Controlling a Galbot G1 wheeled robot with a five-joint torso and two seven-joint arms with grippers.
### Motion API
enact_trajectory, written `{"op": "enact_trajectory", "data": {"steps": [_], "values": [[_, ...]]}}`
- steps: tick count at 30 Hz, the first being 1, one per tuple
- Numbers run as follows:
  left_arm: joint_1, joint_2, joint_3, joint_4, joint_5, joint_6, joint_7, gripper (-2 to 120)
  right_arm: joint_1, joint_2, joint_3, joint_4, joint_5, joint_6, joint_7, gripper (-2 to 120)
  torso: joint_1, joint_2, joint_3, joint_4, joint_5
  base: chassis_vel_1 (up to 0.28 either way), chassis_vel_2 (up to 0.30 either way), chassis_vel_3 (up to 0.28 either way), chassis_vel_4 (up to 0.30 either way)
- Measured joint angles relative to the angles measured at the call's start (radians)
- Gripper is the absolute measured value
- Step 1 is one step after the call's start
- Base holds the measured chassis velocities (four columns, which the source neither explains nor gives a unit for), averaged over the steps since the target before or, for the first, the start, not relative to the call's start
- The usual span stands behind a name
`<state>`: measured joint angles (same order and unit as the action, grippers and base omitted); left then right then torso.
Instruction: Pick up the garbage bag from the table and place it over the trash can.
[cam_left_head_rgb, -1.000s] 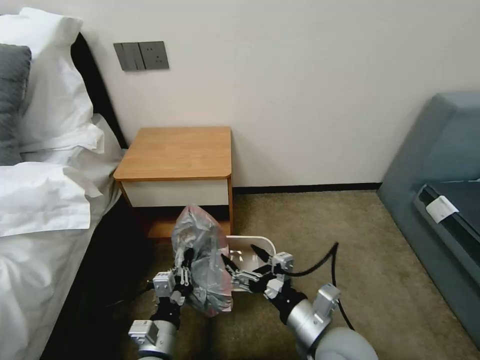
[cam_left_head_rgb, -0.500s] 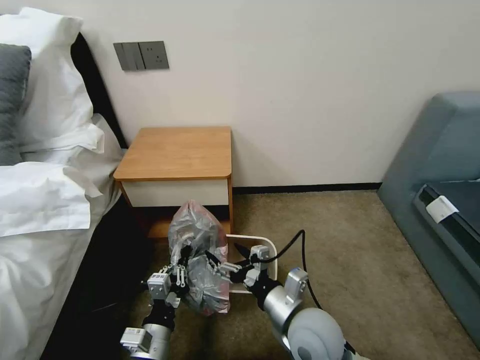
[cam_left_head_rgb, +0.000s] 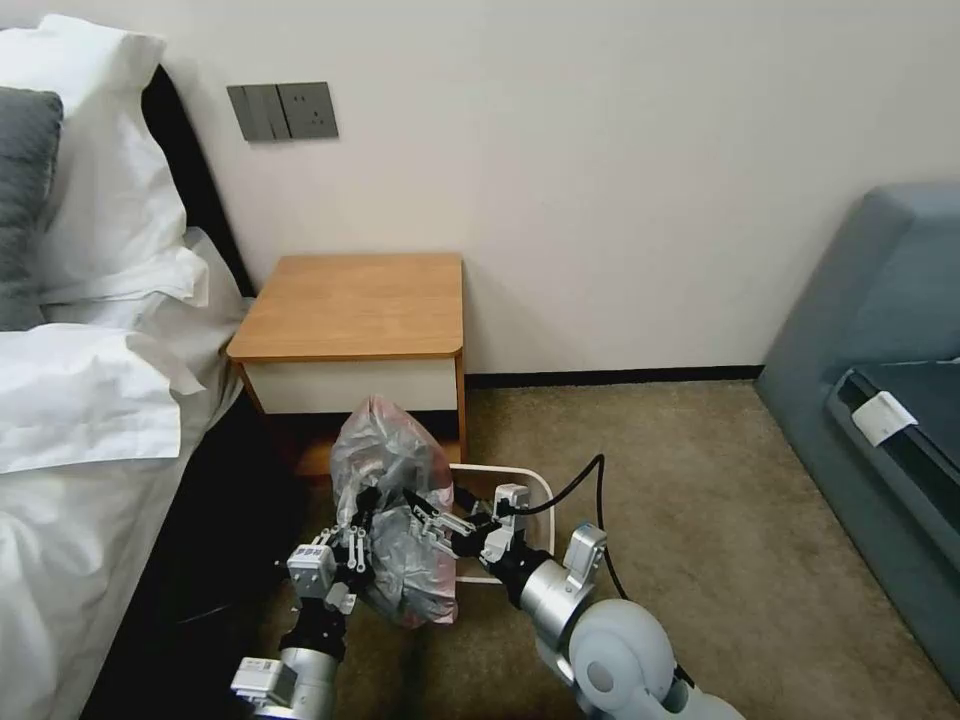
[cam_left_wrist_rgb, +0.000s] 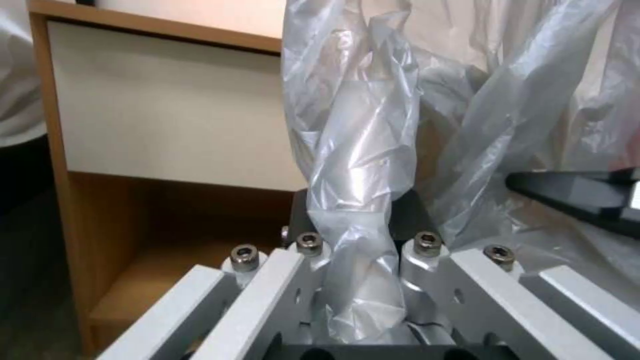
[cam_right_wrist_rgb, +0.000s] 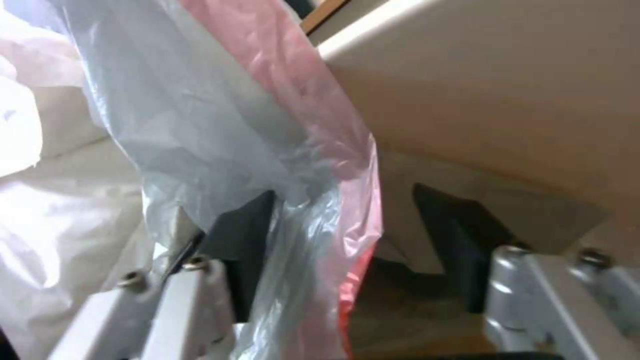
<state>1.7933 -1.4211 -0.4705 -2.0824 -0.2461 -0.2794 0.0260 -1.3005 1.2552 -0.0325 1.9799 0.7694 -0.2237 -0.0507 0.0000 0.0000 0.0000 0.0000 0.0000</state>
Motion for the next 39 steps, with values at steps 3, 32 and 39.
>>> {"op": "enact_trajectory", "data": {"steps": [3, 32, 39], "values": [[0.001, 0.001, 0.0, -0.005, -0.004, 0.005, 0.0, 9, -0.003, 0.004, 0.004, -0.003, -0.018, 0.002, -0.01, 43, 0.0, 0.0, 0.0, 0.0, 0.0, 0.0, 0.0, 0.0, 0.0], [-0.012, -0.011, 0.0, -0.022, -0.065, 0.128, -0.145, 9, -0.083, -0.028, 0.085, 0.107, -0.124, 0.038, -0.056, 0, 0.0, 0.0, 0.0, 0.0, 0.0, 0.0, 0.0, 0.0, 0.0], [-0.028, -0.019, -0.014, -0.046, -0.135, 0.184, -0.22, 8, -0.098, -0.056, 0.185, 0.141, -0.103, 0.032, -0.061, 0, 0.0, 0.0, 0.0, 0.0, 0.0001, 0.0, 0.0, 0.0, 0.0]]}}
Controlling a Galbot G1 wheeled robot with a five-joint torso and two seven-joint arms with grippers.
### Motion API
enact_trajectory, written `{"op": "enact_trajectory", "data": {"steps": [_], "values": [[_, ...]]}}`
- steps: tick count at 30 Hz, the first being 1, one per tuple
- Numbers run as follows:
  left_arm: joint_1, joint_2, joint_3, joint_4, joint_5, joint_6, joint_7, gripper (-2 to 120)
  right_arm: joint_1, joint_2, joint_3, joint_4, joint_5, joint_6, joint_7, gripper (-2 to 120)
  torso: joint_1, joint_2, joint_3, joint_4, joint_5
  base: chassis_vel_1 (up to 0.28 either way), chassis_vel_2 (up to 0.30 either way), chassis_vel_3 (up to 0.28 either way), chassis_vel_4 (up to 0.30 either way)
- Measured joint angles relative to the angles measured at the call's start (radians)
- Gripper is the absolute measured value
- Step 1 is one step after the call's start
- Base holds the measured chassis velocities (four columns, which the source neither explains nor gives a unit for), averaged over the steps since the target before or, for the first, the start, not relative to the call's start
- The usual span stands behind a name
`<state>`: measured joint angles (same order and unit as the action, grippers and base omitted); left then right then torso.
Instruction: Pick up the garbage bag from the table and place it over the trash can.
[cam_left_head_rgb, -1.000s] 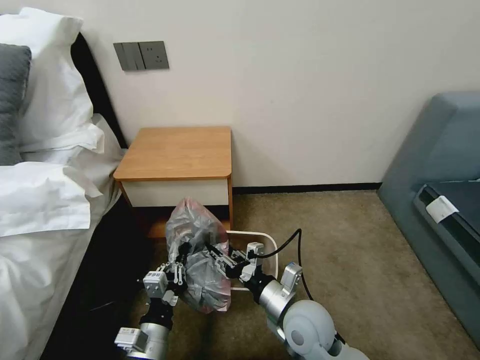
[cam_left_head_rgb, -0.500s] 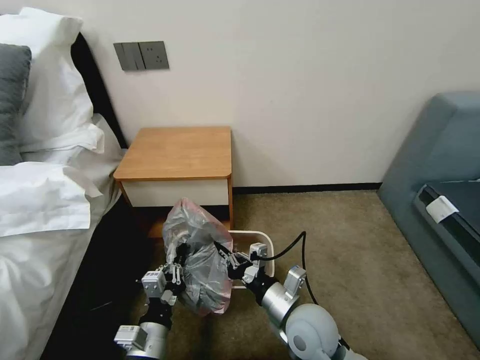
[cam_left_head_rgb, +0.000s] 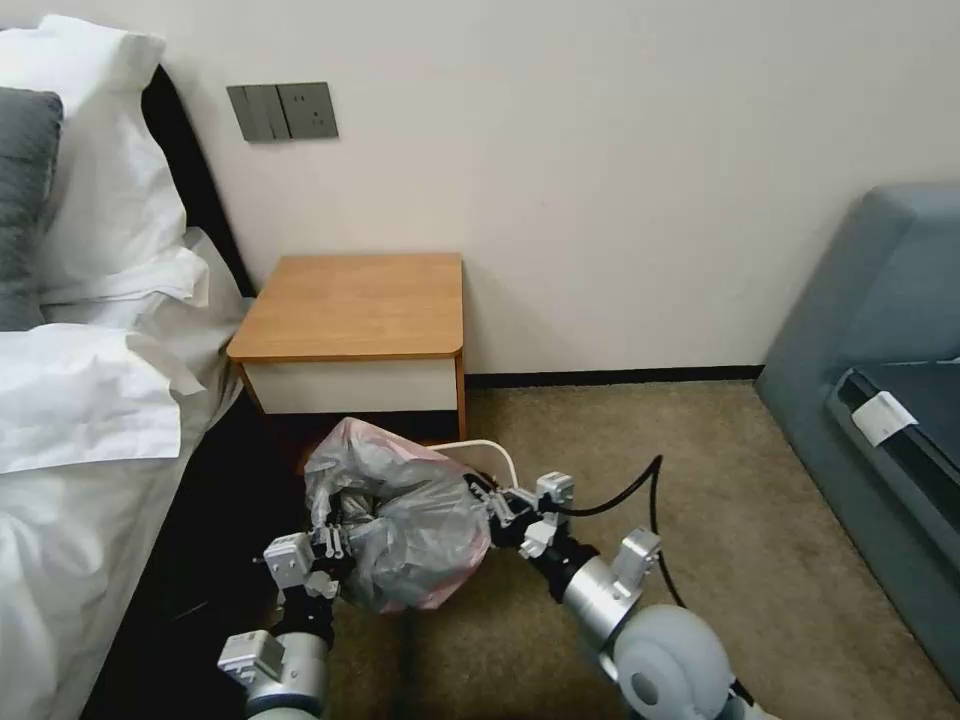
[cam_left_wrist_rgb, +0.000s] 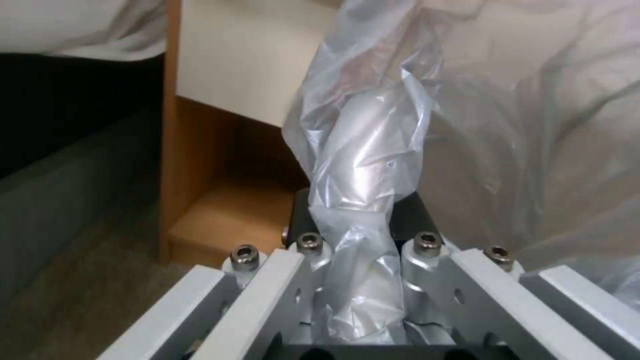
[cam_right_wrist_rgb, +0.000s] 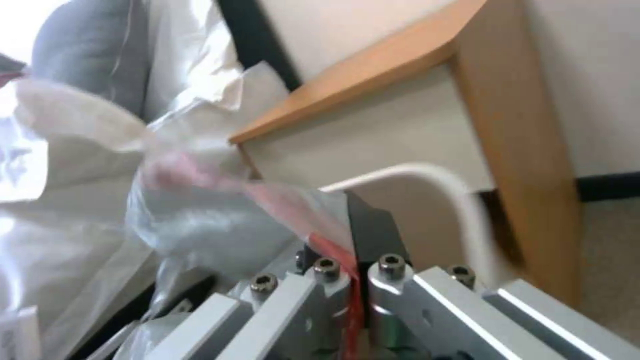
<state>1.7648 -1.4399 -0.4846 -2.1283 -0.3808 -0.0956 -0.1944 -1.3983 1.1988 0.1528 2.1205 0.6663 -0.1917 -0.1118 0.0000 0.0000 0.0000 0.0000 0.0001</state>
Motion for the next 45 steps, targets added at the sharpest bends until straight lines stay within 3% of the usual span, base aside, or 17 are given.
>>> {"op": "enact_trajectory", "data": {"steps": [8, 13, 17, 19, 22, 28, 34, 45], "values": [[0.004, 0.0, -0.006, -0.004, -0.001, 0.002, -0.002, 8, -0.001, -0.006, 0.033, 0.008, -0.011, -0.009, 0.001, 0, 0.0, 0.0, 0.0, 0.0, -0.0001, 0.0, 0.0, 0.0, 0.0], [0.003, 0.0, -0.002, -0.012, -0.001, 0.008, -0.002, 8, -0.011, -0.021, 0.026, 0.01, -0.099, 0.004, -0.04, 17, 0.0, 0.0, 0.0, 0.0, -0.0001, 0.0, 0.0, 0.0, 0.0], [0.001, 0.003, -0.003, -0.018, -0.001, 0.014, 0.001, 8, -0.015, -0.049, 0.023, 0.009, -0.207, 0.05, -0.094, 30, 0.0, 0.0, 0.0, 0.0, 0.0, 0.0, 0.0, 0.0, 0.0], [-0.001, 0.008, -0.008, -0.02, -0.001, 0.016, 0.003, 8, -0.015, -0.081, 0.03, 0.004, -0.301, 0.121, -0.129, 42, 0.0, 0.0, 0.0, 0.0, -0.0001, 0.0, 0.0, 0.0, 0.0], [0.0, 0.014, -0.016, -0.027, -0.004, 0.016, 0.012, 8, -0.013, -0.106, 0.044, 0.01, -0.326, 0.148, -0.158, 52, 0.0, 0.0, 0.0, 0.0, 0.0, 0.0, 0.0, 0.0, 0.0], [0.001, 0.026, -0.041, -0.037, -0.017, 0.016, 0.049, 8, 0.001, -0.175, 0.065, 0.049, -0.259, 0.145, -0.207, 71, 0.0, 0.0, 0.0, -0.0001, -0.0001, 0.0, 0.0, 0.0, 0.0], [0.006, 0.032, -0.062, -0.042, -0.015, -0.008, 0.116, 8, 0.077, -0.257, 0.063, 0.061, -0.08, 0.039, -0.242, 96, 0.0, 0.0, 0.0, 0.0, 0.0, 0.0, 0.0, 0.0, 0.0], [0.01, 0.028, -0.07, -0.002, 0.074, -0.107, 0.171, 8, 0.189, -0.348, -0.014, 0.08, -0.024, -0.045, -0.204, 100, 0.0, 0.0, 0.0, 0.0001, -0.0001, 0.0, 0.0, 0.0, 0.0]]}}
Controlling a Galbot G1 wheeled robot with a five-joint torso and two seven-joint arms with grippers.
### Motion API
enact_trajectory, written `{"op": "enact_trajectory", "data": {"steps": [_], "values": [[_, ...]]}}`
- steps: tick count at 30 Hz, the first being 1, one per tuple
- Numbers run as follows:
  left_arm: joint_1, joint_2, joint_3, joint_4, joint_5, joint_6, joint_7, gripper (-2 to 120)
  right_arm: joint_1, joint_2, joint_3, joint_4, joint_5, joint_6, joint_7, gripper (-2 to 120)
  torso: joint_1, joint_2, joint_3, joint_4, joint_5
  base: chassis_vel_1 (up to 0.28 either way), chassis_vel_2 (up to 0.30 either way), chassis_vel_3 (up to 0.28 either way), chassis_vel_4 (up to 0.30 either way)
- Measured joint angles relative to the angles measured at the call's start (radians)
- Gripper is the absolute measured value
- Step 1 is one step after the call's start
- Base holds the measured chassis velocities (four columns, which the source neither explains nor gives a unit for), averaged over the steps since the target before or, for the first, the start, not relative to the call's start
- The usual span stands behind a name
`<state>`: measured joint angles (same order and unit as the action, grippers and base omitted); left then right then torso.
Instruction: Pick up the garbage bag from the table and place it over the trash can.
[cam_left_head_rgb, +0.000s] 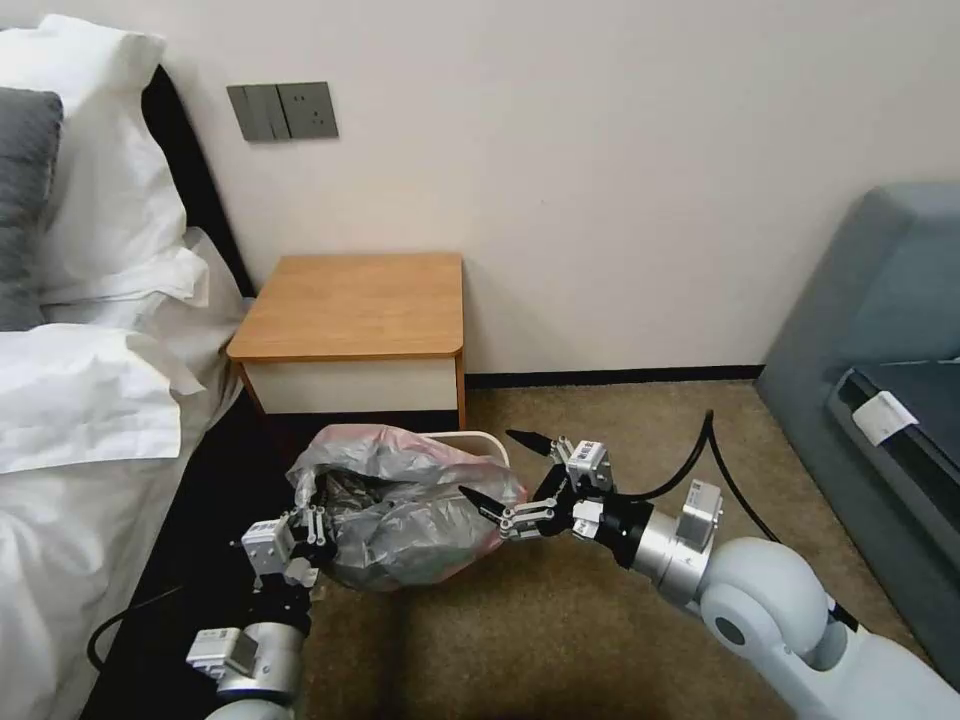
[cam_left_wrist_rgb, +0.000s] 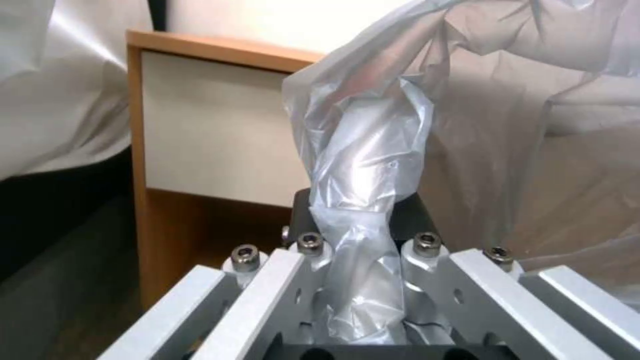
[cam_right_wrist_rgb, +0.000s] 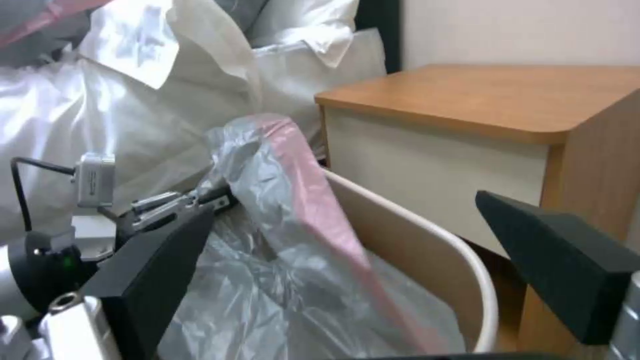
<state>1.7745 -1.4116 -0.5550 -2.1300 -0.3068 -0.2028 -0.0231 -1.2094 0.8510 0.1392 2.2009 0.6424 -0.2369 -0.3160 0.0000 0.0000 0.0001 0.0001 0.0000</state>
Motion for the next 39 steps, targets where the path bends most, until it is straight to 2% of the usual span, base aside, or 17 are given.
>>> {"op": "enact_trajectory", "data": {"steps": [5, 6, 8, 9, 10, 12, 16, 18, 19, 20, 22, 25, 33, 34, 35, 38, 39], "values": [[0.002, 0.0, -0.001, 0.0, 0.005, -0.005, 0.008, 8, 0.021, -0.013, -0.029, -0.004, 0.0, -0.006, 0.002, 87, 0.0, 0.0, 0.0, -0.0001, -0.0001, 0.0, 0.0, 0.0, 0.0], [0.002, 0.0, -0.001, 0.0, 0.005, -0.005, 0.009, 8, 0.025, -0.012, -0.04, -0.011, -0.001, -0.006, 0.003, 80, 0.0, 0.0, 0.0, -0.0001, 0.0, 0.0, 0.0, 0.0, 0.0], [0.002, 0.0, -0.001, -0.002, 0.004, -0.005, 0.01, 8, 0.032, -0.002, -0.057, -0.023, -0.005, -0.005, 0.004, 72, 0.0, 0.0, 0.0, -0.0001, 0.0, 0.0, 0.0, 0.0, 0.0], [0.002, 0.0, -0.001, -0.002, 0.004, -0.005, 0.01, 8, 0.032, -0.002, -0.057, -0.023, -0.005, -0.005, 0.004, 72, 0.0, 0.0, 0.0, -0.0001, 0.0, 0.0, 0.0, 0.0, 0.0], [0.002, 0.0, -0.002, -0.003, 0.004, -0.005, 0.01, 8, 0.034, 0.003, -0.063, -0.024, -0.007, -0.005, 0.004, 65, 0.0, 0.0, 0.0, -0.0001, 0.0, 0.0, 0.0, 0.0, 0.0], [0.003, 0.001, -0.003, -0.003, 0.003, -0.005, 0.01, 8, 0.035, 0.005, -0.066, -0.024, -0.007, -0.005, 0.004, 64, 0.0, 0.0, 0.0, -0.0001, 0.0, 0.0, 0.0, 0.0, 0.0], [0.003, 0.003, -0.005, -0.004, -0.003, -0.005, 0.01, 8, 0.029, 0.016, -0.073, -0.02, -0.014, -0.003, -0.003, 42, 0.0, 0.0, 0.0, -0.0001, 0.0, 0.0, 0.0, 0.0, 0.0], [0.003, 0.003, -0.005, -0.004, -0.003, -0.004, 0.01, 8, 0.026, 0.019, -0.073, -0.015, -0.015, -0.002, -0.003, 37, 0.0, 0.0, 0.0, -0.0001, -0.0001, 0.0, 0.0, 0.0, 0.0], [0.004, 0.002, -0.002, -0.004, -0.005, -0.002, 0.01, 8, 0.016, 0.027, -0.069, -0.013, -0.017, 0.002, 0.0, 22, 0.0, 0.0, 0.0, -0.0001, -0.0001, 0.0, 0.0, 0.0, 0.0], [0.005, 0.002, -0.001, -0.005, -0.005, -0.001, 0.01, 8, 0.013, 0.031, -0.068, -0.017, -0.018, 0.004, 0.0, 18, 0.0, 0.0, 0.0, -0.0001, 0.0, 0.0, 0.0, 0.0, 0.0], [0.005, 0.002, 0.0, -0.006, -0.005, 0.0, 0.01, 8, 0.012, 0.035, -0.067, -0.021, -0.019, 0.005, 0.0, 14, 0.0, 0.0, 0.0, -0.0001, -0.0001, 0.0, 0.0, 0.0, 0.0], [0.004, 0.002, 0.003, -0.009, -0.005, 0.001, 0.01, 8, 0.013, 0.048, -0.068, -0.036, -0.019, 0.011, 0.002, 0, 0.0, 0.0, 0.0, -0.0001, 0.0, 0.0, 0.0, 0.0, 0.0], [0.004, 0.003, 0.003, -0.01, -0.004, 0.003, 0.014, 8, 0.013, 0.051, -0.058, -0.037, 0.01, 0.001, 0.0, 0, 0.0, 0.0, 0.0, -0.0001, 0.0, 0.0, 0.0, 0.0, 0.0], [0.003, 0.003, -0.002, -0.007, -0.003, 0.001, 0.023, 8, 0.014, 0.044, -0.049, -0.033, 0.028, -0.003, -0.005, 6, 0.0, 0.0, 0.0, -0.0001, 0.0, 0.0, 0.0, 0.0, 0.0], [0.003, 0.003, -0.002, -0.007, -0.003, 0.001, 0.023, 8, 0.014, 0.044, -0.049, -0.033, 0.028, -0.003, -0.005, 6, 0.0, 0.0, 0.0, -0.0001, 0.0, 0.0, 0.0, 0.0, 0.0], [-0.002, 0.011, -0.014, 0.003, 0.015, -0.021, 0.053, 8, 0.031, -0.004, -0.025, -0.024, 0.085, -0.014, -0.017, 21, 0.0, 0.0, 0.0, -0.0001, 0.0, 0.0, 0.0, 0.0, 0.0], [-0.002, 0.011, -0.014, 0.003, 0.015, -0.021, 0.053, 8, 0.031, -0.004, -0.025, -0.024, 0.085, -0.014, -0.017, 21, 0.0, 0.0, 0.0, -0.0001, 0.0, 0.0, 0.0, 0.0, 0.0]]}}
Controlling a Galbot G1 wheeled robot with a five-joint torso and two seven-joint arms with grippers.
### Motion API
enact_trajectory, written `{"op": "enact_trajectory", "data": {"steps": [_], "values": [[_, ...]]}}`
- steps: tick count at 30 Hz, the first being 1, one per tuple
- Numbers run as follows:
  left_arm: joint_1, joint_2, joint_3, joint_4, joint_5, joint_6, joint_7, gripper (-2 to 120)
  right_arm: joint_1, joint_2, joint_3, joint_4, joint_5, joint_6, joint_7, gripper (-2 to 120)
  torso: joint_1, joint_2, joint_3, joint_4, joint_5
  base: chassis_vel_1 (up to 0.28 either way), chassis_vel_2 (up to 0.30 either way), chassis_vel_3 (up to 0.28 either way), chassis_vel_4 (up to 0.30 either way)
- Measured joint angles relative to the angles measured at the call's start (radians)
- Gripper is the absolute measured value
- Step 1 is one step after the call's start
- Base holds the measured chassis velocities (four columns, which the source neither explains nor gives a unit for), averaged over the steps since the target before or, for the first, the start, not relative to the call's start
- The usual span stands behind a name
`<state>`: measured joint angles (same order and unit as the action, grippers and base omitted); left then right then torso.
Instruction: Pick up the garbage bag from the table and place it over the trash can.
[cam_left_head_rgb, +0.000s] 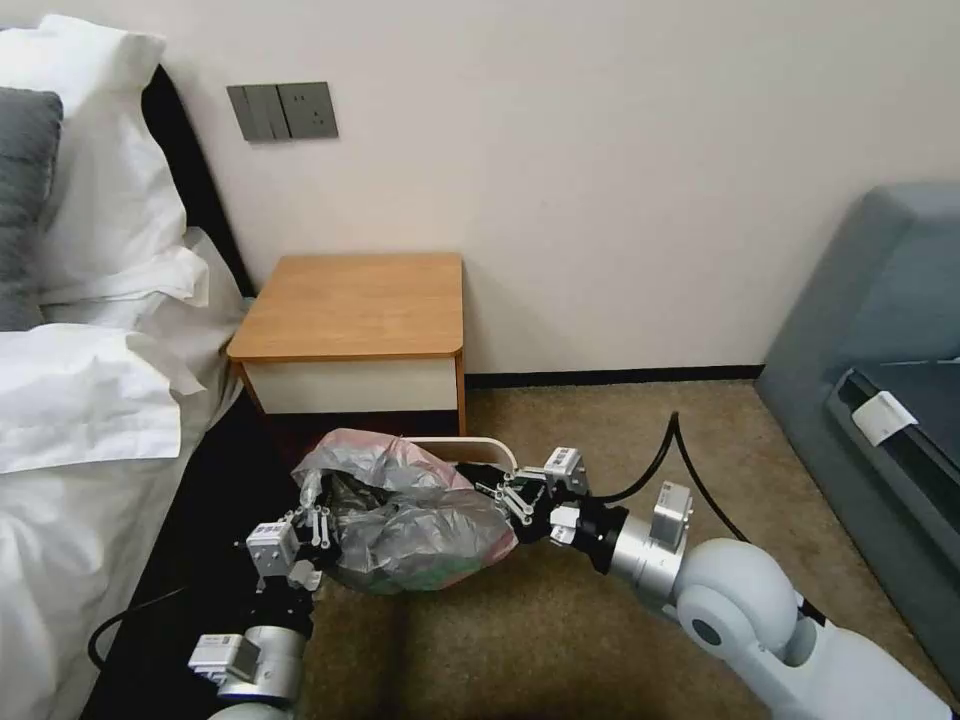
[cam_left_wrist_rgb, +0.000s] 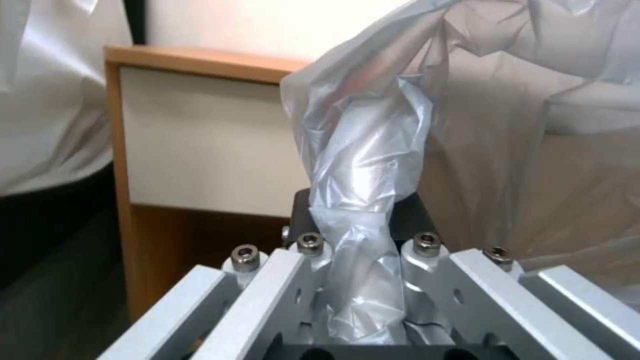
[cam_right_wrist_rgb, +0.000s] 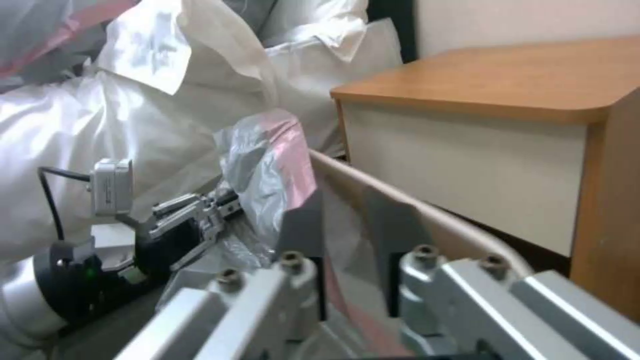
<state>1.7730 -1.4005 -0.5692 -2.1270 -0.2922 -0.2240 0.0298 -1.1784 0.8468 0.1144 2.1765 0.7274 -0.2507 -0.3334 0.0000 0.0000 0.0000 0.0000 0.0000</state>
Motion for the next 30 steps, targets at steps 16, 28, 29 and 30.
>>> {"op": "enact_trajectory", "data": {"steps": [16, 28, 29, 30], "values": [[-0.01, 0.013, -0.015, -0.002, 0.048, -0.041, 0.045, 8, 0.054, -0.168, 0.001, 0.021, 0.256, -0.069, -0.018, 81, 0.0, 0.0, 0.0, 0.0, 0.0, 0.0, 0.0, 0.0, 0.0], [-0.008, 0.009, -0.011, -0.019, 0.05, -0.038, 0.046, 8, 0.074, -0.15, -0.054, -0.002, 0.199, -0.063, -0.028, 76, 0.0, 0.0, 0.0, -0.0001, 0.0, 0.0, 0.0, 0.0, 0.0], [-0.008, 0.01, -0.011, -0.019, 0.049, -0.037, 0.046, 8, 0.074, -0.148, -0.057, -0.002, 0.192, -0.059, -0.028, 71, 0.0, 0.0, 0.0, 0.0, -0.0001, 0.0, 0.0, 0.0, 0.0], [-0.008, 0.01, -0.011, -0.019, 0.049, -0.037, 0.046, 8, 0.074, -0.148, -0.057, -0.002, 0.192, -0.059, -0.028, 71, 0.0, 0.0, 0.0, 0.0, -0.0001, 0.0, 0.0, 0.0, 0.0]]}}
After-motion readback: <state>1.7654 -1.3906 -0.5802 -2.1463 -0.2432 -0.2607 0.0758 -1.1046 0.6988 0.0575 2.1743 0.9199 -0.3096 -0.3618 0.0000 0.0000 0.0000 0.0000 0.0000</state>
